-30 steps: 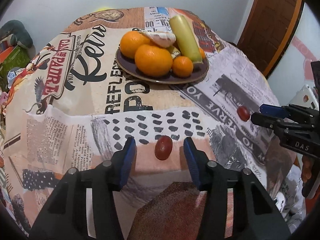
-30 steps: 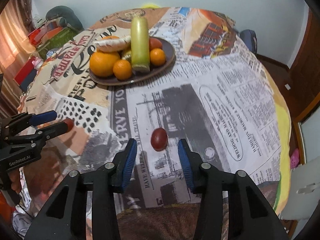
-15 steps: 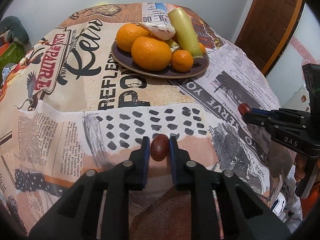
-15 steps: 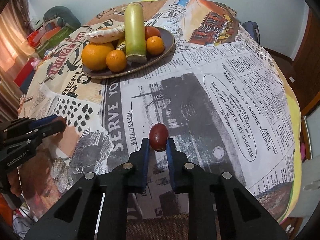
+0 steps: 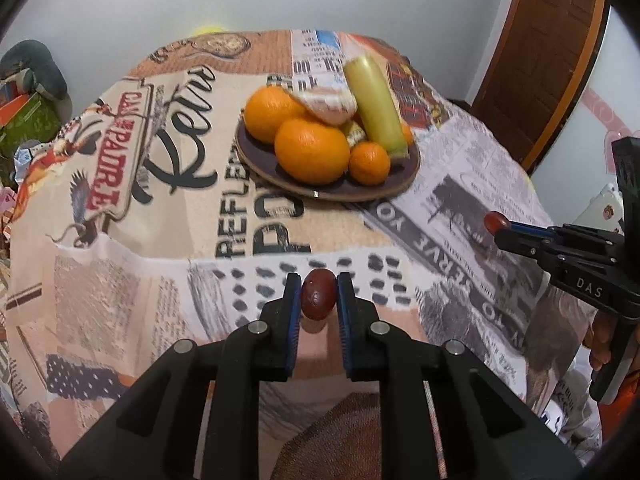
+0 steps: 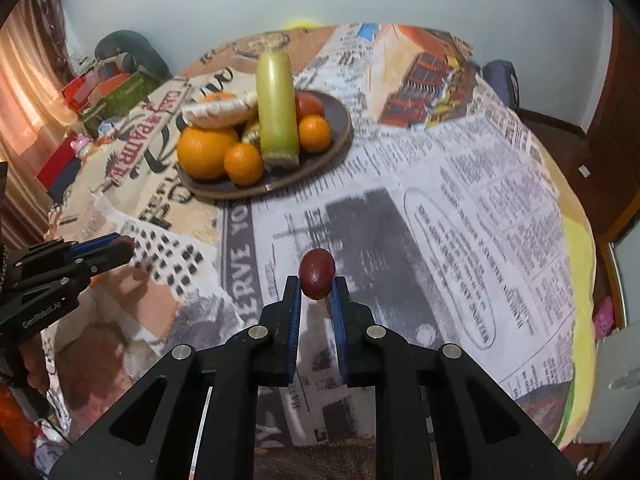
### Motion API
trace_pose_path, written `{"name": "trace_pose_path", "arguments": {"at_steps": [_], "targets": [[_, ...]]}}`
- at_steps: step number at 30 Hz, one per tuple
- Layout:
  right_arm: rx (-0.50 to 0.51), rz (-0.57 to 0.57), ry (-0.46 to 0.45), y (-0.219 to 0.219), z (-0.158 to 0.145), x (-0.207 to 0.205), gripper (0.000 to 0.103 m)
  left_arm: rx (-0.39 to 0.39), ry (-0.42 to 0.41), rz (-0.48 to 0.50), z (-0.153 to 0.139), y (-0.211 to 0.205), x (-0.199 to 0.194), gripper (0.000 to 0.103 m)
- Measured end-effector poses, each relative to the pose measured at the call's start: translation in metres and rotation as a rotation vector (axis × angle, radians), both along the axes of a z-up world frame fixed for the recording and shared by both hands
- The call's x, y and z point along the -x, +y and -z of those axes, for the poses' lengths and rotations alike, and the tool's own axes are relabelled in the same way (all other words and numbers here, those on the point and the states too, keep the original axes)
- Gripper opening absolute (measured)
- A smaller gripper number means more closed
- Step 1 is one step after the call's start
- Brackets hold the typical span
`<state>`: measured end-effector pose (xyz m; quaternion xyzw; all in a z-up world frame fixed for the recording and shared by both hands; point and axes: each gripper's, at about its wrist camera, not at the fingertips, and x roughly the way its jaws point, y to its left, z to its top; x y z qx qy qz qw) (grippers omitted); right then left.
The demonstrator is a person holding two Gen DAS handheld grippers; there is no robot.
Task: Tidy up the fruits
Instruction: 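Carry both red dates to the plate and release them among the fruit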
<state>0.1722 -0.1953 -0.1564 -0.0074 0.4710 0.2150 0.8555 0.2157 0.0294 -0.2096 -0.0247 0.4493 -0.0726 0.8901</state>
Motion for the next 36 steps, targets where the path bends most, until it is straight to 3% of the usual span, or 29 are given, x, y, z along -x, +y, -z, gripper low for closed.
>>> {"name": "trace_pose_path", "arguments": {"at_steps": [8,18,27,36], "targets": [[-0.026,-0.027,-0.078,0.014,-0.026,-0.007,0.014,-0.004,-0.073,-0.015,-0.026,0.006,-0.013,0.017],[-0.055,-0.070,-0.119,0.038,-0.039,-0.030,0.014,0.000,-0.113,-0.044,-0.038,0.018,-0.043,0.017],[-0.074,-0.089,-0.133,0.054,-0.040,-0.054,0.014,0.008,-0.113,-0.056,-0.030,0.027,-0.076,0.017],[-0.076,-0.109,-0.101,0.070,-0.022,-0.076,0.014,0.026,-0.080,-0.083,-0.010,0.035,-0.109,0.017]]}}
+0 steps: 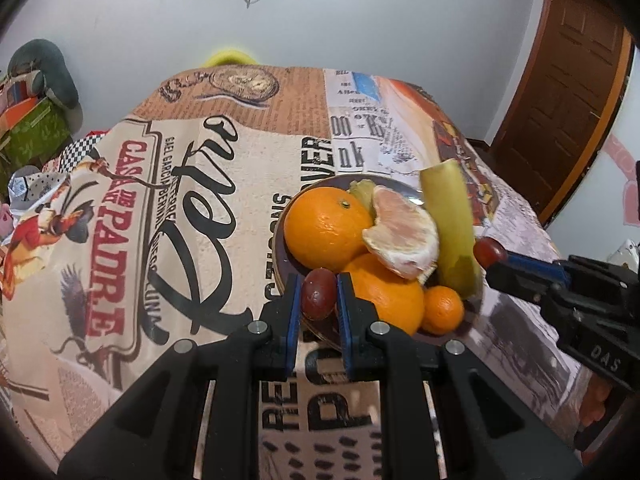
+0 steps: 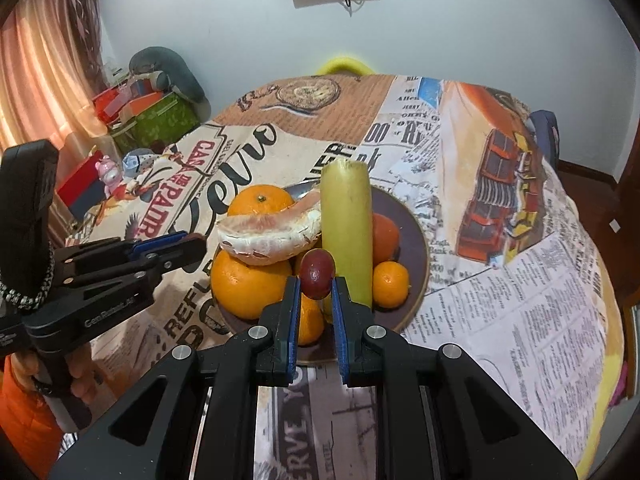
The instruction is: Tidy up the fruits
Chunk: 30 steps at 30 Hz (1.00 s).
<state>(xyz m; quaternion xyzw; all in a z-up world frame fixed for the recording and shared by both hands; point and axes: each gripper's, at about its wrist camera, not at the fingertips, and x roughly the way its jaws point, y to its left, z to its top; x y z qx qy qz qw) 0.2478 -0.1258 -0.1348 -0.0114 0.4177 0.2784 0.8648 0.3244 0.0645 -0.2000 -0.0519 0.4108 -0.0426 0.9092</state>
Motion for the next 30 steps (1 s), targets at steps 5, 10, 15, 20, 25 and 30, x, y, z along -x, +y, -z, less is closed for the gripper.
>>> {"name": "trace_pose_path", "arguments": {"at_steps": [5,10,15,20,25,30], "targets": [[0.001,-0.019,0.014,0.006,0.008,-0.006,0.014,0.046,0.026,-0.020,0.011,0.008,-0.016,0.017],[0.004,-0.033,0.027,0.012,0.015,-0.010,0.014,0.048,0.037,-0.025,0.015,0.009,-0.024,0.017],[0.012,-0.040,0.039,0.015,0.019,-0.013,0.014,0.065,0.066,-0.029,0.020,0.010,-0.026,0.026],[0.008,-0.044,0.051,0.016,0.020,-0.013,0.017,0.073,0.073,-0.049,0.019,0.015,-0.026,0.033],[0.005,-0.032,0.026,0.011,0.009,-0.007,0.017,0.069,0.049,-0.048,0.007,0.013,-0.016,0.033],[0.007,-0.006,-0.046,0.001,-0.018,0.005,0.017,0.051,-0.024,-0.037,-0.027,0.007,0.006,0.033]]}}
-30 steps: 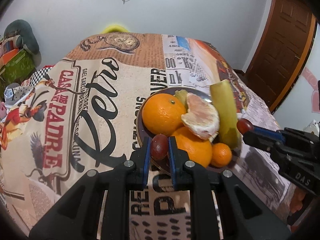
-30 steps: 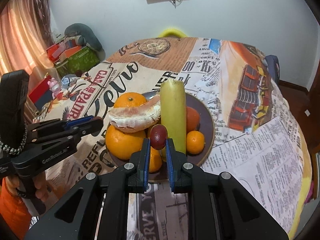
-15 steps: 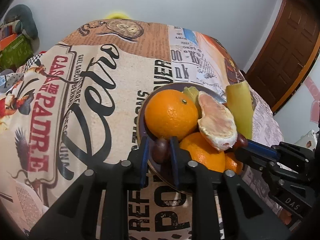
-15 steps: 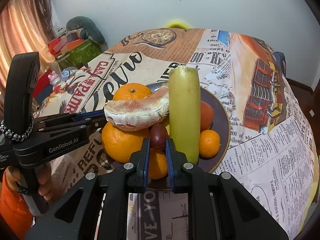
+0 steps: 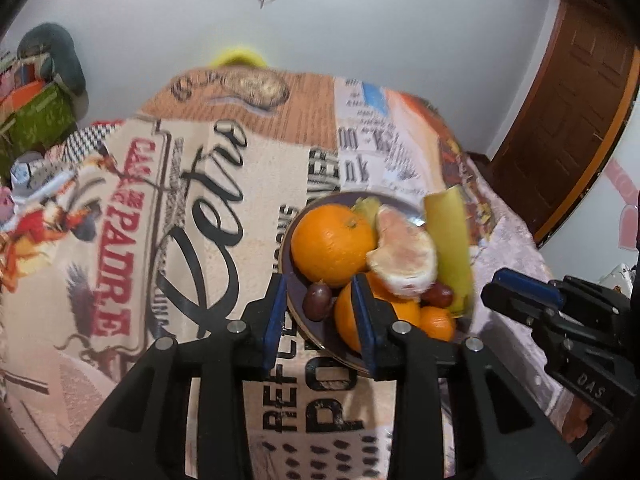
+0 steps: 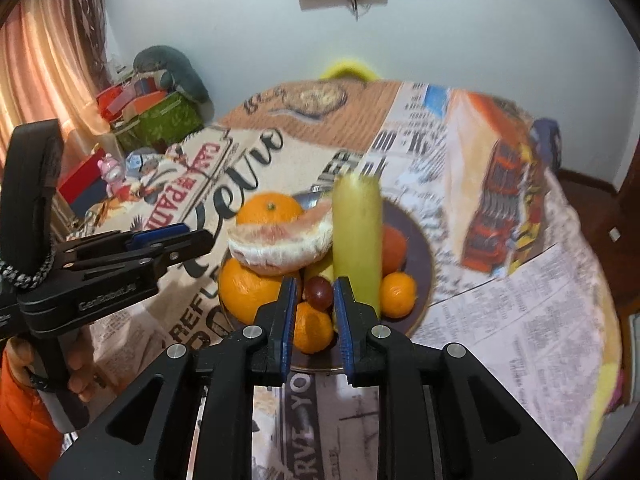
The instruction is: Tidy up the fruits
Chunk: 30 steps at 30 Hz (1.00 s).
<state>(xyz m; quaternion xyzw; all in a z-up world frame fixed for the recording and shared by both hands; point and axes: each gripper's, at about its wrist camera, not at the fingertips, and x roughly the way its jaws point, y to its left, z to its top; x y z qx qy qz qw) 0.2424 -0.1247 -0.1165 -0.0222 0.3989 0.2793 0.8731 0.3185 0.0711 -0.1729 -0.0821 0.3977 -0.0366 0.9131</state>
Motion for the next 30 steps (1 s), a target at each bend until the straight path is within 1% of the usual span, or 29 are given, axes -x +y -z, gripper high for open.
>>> {"name": "trace_pose_path", "arguments": {"at_steps": [4,7,8,10,14,16,19,21,23,24,25,26,27,28,30], "targets": [[-0.029,0.025,-0.071,-0.012,-0.031,0.016,0.017,-0.015,-0.097,-0.002,-0.040,-0.006,0.027,0.033],[-0.059,0.049,-0.148,-0.022,-0.062,0.035,0.017,-0.018,-0.176,0.002,-0.071,-0.010,0.050,0.033],[-0.071,0.053,-0.169,-0.025,-0.070,0.041,0.017,-0.031,-0.216,0.003,-0.087,-0.014,0.063,0.033],[-0.095,0.065,-0.218,-0.031,-0.089,0.056,0.017,-0.054,-0.273,0.002,-0.106,-0.020,0.080,0.033],[-0.134,0.084,-0.330,-0.043,-0.127,0.091,0.017,-0.088,-0.408,0.006,-0.151,-0.034,0.127,0.033],[-0.157,0.086,-0.371,-0.048,-0.140,0.107,0.017,-0.100,-0.460,0.008,-0.167,-0.041,0.147,0.034],[-0.185,0.093,-0.429,-0.054,-0.157,0.129,0.019,-0.116,-0.525,0.011,-0.185,-0.050,0.174,0.043],[-0.197,0.099,-0.460,-0.056,-0.165,0.141,0.026,-0.128,-0.562,0.009,-0.194,-0.054,0.191,0.053],[-0.205,0.112,-0.489,-0.060,-0.170,0.150,0.037,-0.134,-0.591,0.007,-0.200,-0.058,0.203,0.059],[-0.210,0.118,-0.503,-0.061,-0.172,0.155,0.040,-0.135,-0.602,0.007,-0.203,-0.060,0.210,0.061],[-0.214,0.121,-0.510,-0.062,-0.173,0.157,0.045,-0.134,-0.611,0.007,-0.205,-0.060,0.216,0.062],[-0.219,0.126,-0.518,-0.062,-0.175,0.160,0.050,-0.134,-0.620,0.008,-0.207,-0.061,0.221,0.064],[-0.224,0.130,-0.526,-0.063,-0.176,0.164,0.053,-0.133,-0.624,0.006,-0.208,-0.061,0.225,0.068],[-0.225,0.134,-0.534,-0.063,-0.176,0.165,0.059,-0.133,-0.628,0.004,-0.209,-0.061,0.227,0.070],[-0.218,0.150,-0.556,-0.063,-0.177,0.168,0.064,-0.132,-0.638,0.000,-0.211,-0.061,0.233,0.074]]}}
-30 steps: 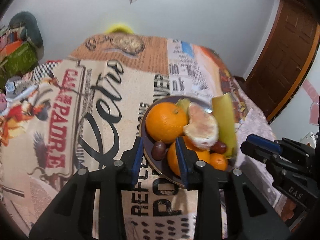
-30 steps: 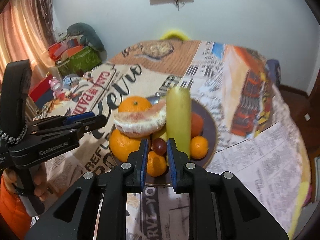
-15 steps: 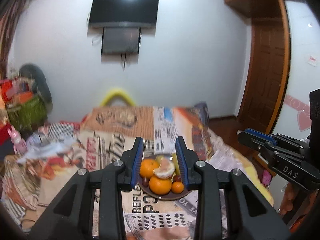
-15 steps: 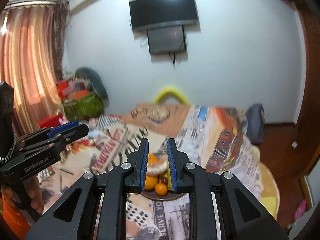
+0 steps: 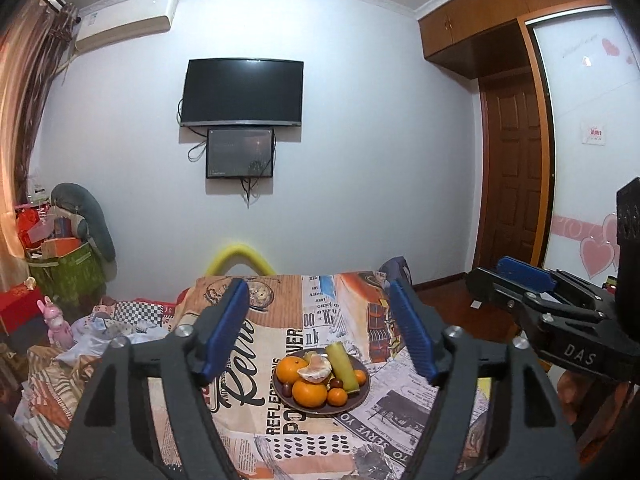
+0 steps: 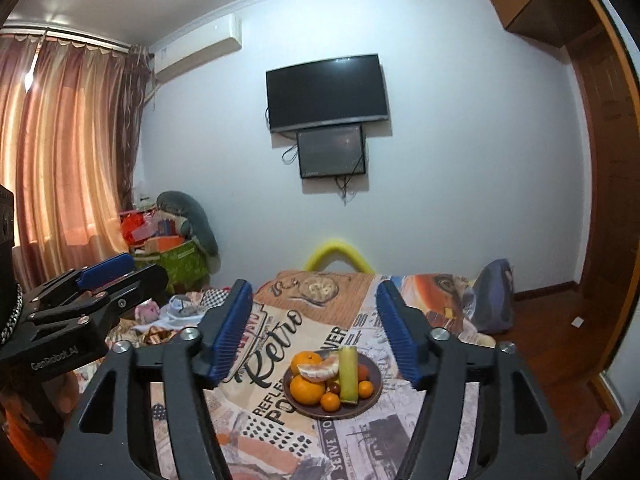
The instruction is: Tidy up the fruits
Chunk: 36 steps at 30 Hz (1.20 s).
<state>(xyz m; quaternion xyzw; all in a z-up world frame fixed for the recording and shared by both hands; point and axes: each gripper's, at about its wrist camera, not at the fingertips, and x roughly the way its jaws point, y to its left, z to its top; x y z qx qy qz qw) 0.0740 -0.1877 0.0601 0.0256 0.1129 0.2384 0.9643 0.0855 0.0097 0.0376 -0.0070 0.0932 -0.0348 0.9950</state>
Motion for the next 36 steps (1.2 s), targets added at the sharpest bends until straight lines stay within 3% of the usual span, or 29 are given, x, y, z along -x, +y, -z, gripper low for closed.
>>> {"name": "trace_pose_path", "arguments": {"at_steps": [4,6,13,36], "targets": [[-0.002,0.033,-0.021,0.000,-0.001,0.007,0.083,-0.001,-0.014,-0.011,0.000,-0.001,0.009,0.087],[-0.008,0.046,-0.031,0.000,-0.002,0.008,0.087,0.003,-0.016,-0.018,0.000,-0.001,0.013,0.095],[-0.014,0.076,-0.051,-0.002,0.000,0.018,0.102,0.009,-0.021,-0.028,0.002,0.000,0.013,0.100],[0.003,0.079,-0.037,-0.005,0.005,0.024,0.103,0.024,-0.015,-0.027,0.012,0.002,0.012,0.102]]}}
